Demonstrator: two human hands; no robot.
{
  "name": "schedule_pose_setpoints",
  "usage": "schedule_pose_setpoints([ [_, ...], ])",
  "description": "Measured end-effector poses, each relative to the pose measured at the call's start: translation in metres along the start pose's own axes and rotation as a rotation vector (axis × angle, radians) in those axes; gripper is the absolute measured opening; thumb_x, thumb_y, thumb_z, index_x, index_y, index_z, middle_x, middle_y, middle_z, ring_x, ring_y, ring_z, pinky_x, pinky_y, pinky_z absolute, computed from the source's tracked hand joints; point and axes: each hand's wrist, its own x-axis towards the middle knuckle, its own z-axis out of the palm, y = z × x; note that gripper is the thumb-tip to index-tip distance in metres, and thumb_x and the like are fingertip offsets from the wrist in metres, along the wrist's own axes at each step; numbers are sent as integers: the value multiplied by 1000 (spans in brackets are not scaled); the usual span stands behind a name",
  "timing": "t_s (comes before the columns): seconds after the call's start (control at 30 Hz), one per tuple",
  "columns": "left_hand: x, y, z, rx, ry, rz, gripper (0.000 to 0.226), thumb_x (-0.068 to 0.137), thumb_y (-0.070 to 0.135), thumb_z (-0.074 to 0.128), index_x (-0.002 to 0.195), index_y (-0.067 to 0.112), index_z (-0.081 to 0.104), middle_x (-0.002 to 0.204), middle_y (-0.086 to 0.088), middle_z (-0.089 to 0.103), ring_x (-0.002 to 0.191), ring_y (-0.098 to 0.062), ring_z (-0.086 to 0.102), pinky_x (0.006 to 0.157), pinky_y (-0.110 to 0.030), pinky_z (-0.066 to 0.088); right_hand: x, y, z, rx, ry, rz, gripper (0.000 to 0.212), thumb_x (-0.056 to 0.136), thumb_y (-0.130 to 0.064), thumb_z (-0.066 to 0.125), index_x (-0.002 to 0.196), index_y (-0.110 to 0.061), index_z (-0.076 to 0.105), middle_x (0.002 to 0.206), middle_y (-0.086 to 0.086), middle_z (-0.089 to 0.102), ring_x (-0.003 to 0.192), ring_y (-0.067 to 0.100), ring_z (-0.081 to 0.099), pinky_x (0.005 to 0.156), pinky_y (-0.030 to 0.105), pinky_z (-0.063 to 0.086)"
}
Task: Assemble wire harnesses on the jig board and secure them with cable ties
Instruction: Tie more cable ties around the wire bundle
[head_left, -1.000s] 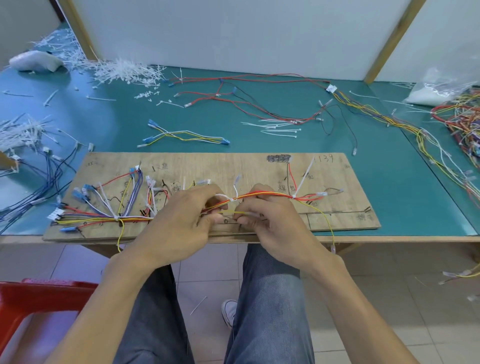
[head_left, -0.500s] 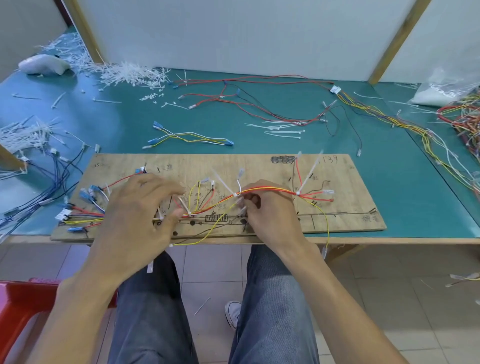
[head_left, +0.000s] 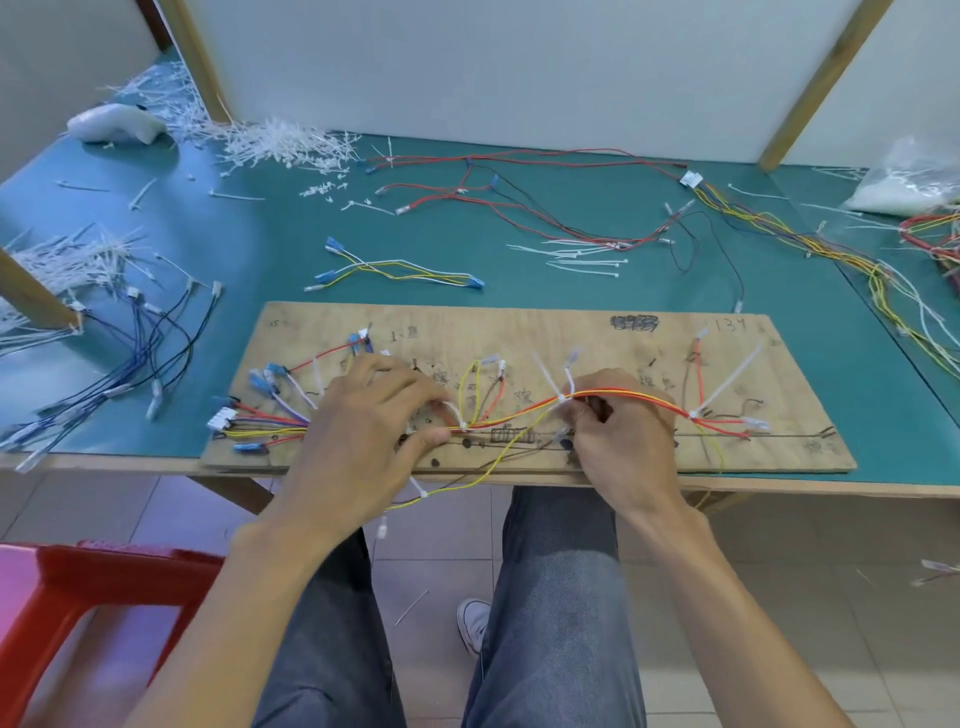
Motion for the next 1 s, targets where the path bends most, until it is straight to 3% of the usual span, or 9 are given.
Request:
schedule_pose_setpoints([
  [0.07,8,12,8,0,-3,37,39,89,37,78,123,20,69,117,7,69,119,-26,54,96,-48,50,1,11,-16,10,14,34,22,92,-18,75,79,-34,67,80,-17,65,78,1,58,73,19,37],
  [0.17,17,25,17,-26,1,81,42,88,32,80,124,18,66,120,3,68,122,-24,56,103,-39,45,3,23,-39,16,78,6,24,89,-10,78,80,-31,70,76,-17,65,77,-7,59,70,9,39],
  [0.37,32,43,19,21,-70,190,21,90,37,74,97,22,62,108,7,65,118,-21,57,93,-42,49,10,43,-66,59,38,68,20,89,-7,79,94,-27,77,93,-8,75,89,17,68,83,27,54],
  [0.47,37,45,21,112,-116,214,21,94,42,65,94,22,63,116,5,65,122,-22,54,92,-44,49,14,42,-76,-29,-26,23,17,90,-12,80,92,-28,77,88,-5,74,82,17,65,74,24,51],
  [0.53,39,46,25,218,-146,217,26,99,44,57,104,20,63,127,3,61,128,-23,48,95,-43,48,16,34,-81,-48,-64,-11,21,93,-12,76,98,-32,77,98,-10,72,85,10,64,81,23,51],
  [0.63,38,45,32,388,-161,245,24,105,36,54,117,15,57,137,-3,52,128,-29,44,94,-43,49,13,12,-83,-220,-125,-119,23,90,-31,62,109,-37,75,105,-18,64,101,3,57,97,25,42],
  [0.77,34,44,35,428,-125,261,22,105,31,54,115,11,55,130,-7,53,119,-31,48,84,-43,49,10,-20,-62,-484,-406,-254,38,83,-53,52,103,-32,75,79,-45,51,111,14,56,96,39,41],
  [0.9,32,45,34,349,-51,252,14,104,26,56,106,13,54,117,-8,57,110,-32,52,75,-45,48,12,-28,-45,-480,-434,-296,55,82,-70,58,126,-38,64,76,-27,41,107,23,59,95,46,47],
  [1.0,28,47,36,308,-44,225,8,102,21,57,106,14,55,123,-7,59,116,-33,53,78,-46,48,6,-21,-36,-387,-295,-263,37,81,-66,75,98,-34,68,69,-25,51,93,19,57,88,45,49],
])
